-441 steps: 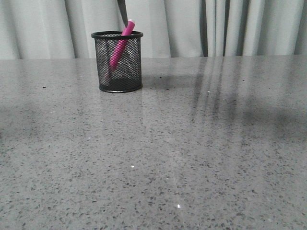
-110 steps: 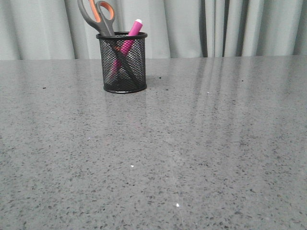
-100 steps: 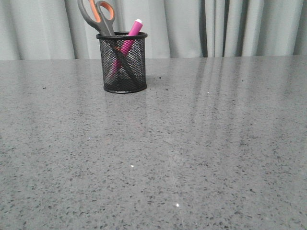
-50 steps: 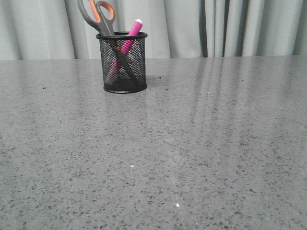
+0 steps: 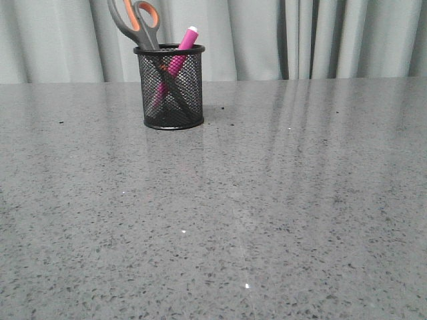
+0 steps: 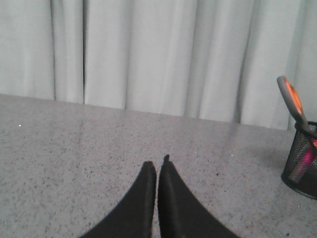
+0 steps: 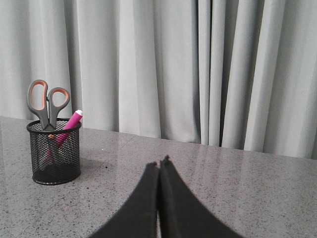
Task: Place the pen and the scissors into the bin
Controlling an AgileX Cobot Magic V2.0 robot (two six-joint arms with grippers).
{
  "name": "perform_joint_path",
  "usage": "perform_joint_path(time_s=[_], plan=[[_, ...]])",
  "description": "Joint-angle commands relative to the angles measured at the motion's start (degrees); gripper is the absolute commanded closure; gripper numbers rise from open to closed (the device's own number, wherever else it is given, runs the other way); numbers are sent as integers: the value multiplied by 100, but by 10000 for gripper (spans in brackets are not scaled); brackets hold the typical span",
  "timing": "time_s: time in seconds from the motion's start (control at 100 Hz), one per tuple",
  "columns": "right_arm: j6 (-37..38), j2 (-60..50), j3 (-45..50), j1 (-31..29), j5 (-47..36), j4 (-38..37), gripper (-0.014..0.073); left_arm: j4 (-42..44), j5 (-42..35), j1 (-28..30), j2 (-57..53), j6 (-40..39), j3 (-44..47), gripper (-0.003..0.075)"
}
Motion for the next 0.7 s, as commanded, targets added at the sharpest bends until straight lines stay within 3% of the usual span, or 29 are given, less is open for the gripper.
perform_joint_path(time_s=[0.0, 0.05, 0.22, 0.5, 0.69], plan=[[-45, 37, -143, -35, -450, -37, 670, 2111, -77, -51, 60, -2095, -143, 739], [-45, 37, -143, -35, -450, -37, 670, 2753, -76, -91, 60, -2510, -96, 739], [-45, 37, -143, -35, -450, -37, 670, 3711, -274, -115, -5, -3394, 237, 739], [-45, 37, -143, -35, -450, -37, 670, 4009, -707, -128, -587, -3635, 953, 739], [-45, 37, -143, -35, -461, -37, 670, 4039, -787, -337, -577, -3635, 954, 739]])
